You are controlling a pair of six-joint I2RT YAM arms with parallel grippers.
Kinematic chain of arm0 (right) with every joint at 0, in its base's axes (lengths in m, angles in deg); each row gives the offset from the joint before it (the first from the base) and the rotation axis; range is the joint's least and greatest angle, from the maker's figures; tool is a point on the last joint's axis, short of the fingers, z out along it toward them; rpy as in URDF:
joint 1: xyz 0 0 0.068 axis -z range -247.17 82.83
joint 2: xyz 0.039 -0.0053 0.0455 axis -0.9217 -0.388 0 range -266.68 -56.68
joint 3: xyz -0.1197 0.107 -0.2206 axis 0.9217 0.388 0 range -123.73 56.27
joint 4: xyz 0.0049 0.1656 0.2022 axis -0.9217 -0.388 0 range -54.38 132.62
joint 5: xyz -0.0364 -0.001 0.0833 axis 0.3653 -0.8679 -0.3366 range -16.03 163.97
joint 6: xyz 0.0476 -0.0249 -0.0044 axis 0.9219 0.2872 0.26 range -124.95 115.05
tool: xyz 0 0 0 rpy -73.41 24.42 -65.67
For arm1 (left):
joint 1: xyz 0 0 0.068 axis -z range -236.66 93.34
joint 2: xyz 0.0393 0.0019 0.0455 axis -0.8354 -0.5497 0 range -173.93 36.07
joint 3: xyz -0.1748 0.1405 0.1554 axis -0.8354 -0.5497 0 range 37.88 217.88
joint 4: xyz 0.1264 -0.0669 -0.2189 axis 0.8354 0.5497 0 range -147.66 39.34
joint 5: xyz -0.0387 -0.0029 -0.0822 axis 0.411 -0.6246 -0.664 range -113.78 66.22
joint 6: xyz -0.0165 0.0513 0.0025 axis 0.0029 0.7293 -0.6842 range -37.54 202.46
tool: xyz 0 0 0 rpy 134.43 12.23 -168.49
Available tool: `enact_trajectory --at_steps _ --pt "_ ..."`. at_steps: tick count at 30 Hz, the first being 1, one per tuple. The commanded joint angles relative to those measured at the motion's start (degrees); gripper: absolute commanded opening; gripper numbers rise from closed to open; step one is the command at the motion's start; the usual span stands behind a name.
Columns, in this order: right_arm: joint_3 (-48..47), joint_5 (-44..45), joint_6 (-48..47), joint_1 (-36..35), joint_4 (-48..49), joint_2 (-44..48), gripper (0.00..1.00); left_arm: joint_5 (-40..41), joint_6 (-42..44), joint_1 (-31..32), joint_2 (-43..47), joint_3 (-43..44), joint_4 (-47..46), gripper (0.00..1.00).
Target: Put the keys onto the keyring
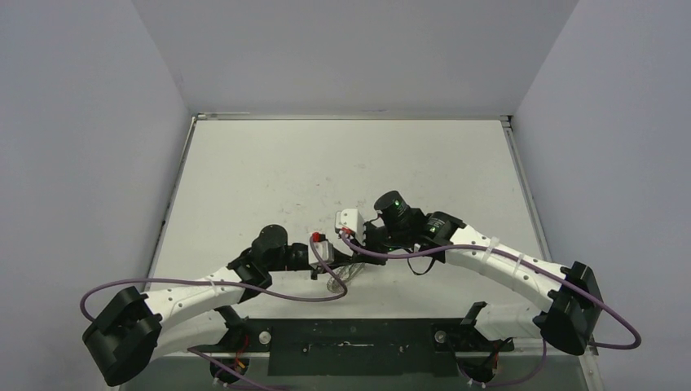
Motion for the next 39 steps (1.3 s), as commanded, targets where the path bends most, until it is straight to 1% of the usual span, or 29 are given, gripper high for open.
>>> enact_trajectory --at_steps 1,4,9,15,23,24,25,29,32,36,37,39 --pt "-2.37 -1.13 -0.28 -0.77 2.08 1.80 0.00 0.60 2.84 0.91 -1.24 3.17 2.14 0.00" --pt "-2.36 -1.04 -0.42 -0.81 2.34 1.76 0.00 1.50 3.66 1.09 -0.58 3.21 3.74 0.00" --pt "-2.00 -0.85 -0.24 -0.81 3.32 1.33 0.00 3.82 3.95 1.11 1.75 2.11 3.88 0.00" --pt "-0.93 -0.76 0.39 -0.81 4.89 1.71 0.00 4.19 3.33 1.18 3.40 1.46 3.97 0.00" --pt "0.90 1.19 0.67 -0.73 7.56 3.47 0.00 6.97 0.42 1.28 5.82 -0.97 0.36 0.00" --pt "0.99 1.65 0.75 -0.74 7.89 3.62 0.02 7.08 0.30 1.32 6.02 -1.08 0.34 0.00" --pt "1.07 1.88 0.76 -0.76 8.24 3.75 0.06 7.20 0.14 1.30 6.10 -1.32 0.21 0.00" --pt "1.87 2.46 1.18 -0.64 10.56 4.50 0.31 7.89 -0.73 1.27 6.09 -2.68 -2.02 0.00" --pt "2.74 2.22 1.25 -0.57 12.53 5.51 0.39 8.67 -1.41 1.36 6.24 -4.01 -3.96 0.00" --pt "5.00 2.05 2.46 0.11 16.69 8.35 0.60 9.34 -1.87 1.41 7.15 -5.42 -6.50 0.00" --pt "5.97 1.88 2.78 0.46 18.04 9.22 0.63 9.42 -1.96 1.41 7.46 -5.78 -7.02 0.00" --pt "8.54 0.57 3.03 1.36 21.07 11.07 0.65 9.40 -1.93 1.45 8.22 -6.57 -8.30 0.00"
